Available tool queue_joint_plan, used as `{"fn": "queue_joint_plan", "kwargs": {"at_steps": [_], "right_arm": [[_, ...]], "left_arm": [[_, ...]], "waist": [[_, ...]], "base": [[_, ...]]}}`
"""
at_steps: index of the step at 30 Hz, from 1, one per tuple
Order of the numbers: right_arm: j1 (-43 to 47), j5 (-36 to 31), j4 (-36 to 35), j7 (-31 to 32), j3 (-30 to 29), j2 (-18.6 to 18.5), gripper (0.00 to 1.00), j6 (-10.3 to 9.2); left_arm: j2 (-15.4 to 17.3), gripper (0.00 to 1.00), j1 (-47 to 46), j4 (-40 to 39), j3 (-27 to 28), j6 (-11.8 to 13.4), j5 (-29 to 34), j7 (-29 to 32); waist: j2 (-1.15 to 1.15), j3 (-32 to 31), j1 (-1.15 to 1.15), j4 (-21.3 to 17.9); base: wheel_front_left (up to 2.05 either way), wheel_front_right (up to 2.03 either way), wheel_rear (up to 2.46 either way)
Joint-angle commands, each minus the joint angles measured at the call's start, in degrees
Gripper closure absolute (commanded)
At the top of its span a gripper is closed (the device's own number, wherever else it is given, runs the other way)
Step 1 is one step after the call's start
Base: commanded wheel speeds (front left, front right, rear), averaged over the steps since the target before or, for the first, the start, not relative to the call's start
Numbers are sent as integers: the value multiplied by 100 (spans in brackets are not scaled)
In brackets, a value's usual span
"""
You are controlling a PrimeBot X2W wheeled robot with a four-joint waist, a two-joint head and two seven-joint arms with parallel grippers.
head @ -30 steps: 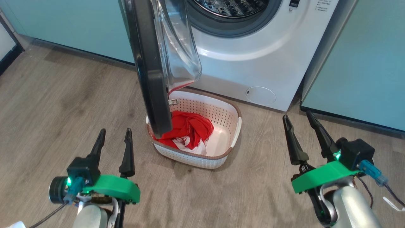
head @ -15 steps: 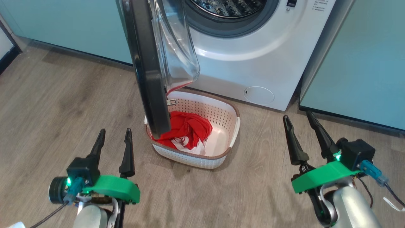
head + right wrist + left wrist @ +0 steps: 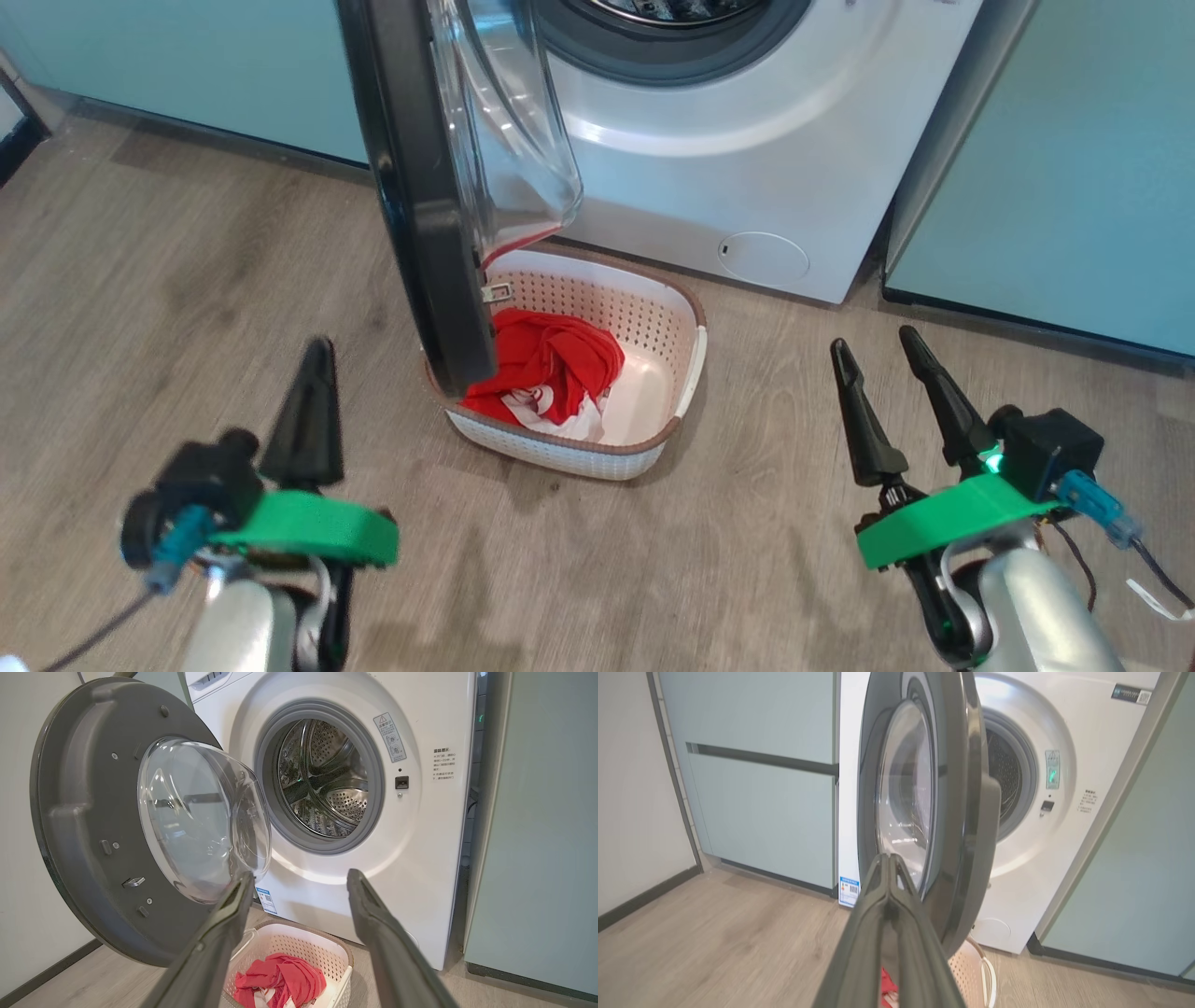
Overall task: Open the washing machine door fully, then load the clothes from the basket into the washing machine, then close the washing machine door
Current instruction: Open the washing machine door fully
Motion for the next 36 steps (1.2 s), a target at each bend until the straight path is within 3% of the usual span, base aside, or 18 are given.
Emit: {"fn": "queue_joint_plan", "kwargs": {"at_steps": [1, 7, 16, 27, 36], "right_arm": [[-263, -34, -161, -53, 162, 38, 0, 0], [-303, -60, -152, -53, 222, 38, 0, 0], [-397, -21, -222, -53, 439, 38, 0, 0], [-541, 7, -224, -53, 437, 38, 0, 0], [-631, -4, -236, -53, 404, 38, 0, 0]], "left_arm": [[51, 100, -407, -408, 281, 9, 11, -56], [51, 100, -786, -963, 437, 156, -28, -56], [51, 100, -1771, -1542, 115, 84, 129, -56], [51, 100, -1820, -191, -714, 20, -201, -56], [51, 100, -1949, 552, -694, -9, -308, -56]], "waist": [[0, 32, 0, -34], [0, 88, 0, -108], [0, 240, 0, -400], [0, 532, 0, -747], [0, 757, 0, -832]], "base": [[0, 0, 0], [0, 0, 0], [0, 0, 0], [0, 0, 0], [0, 0, 0]]}}
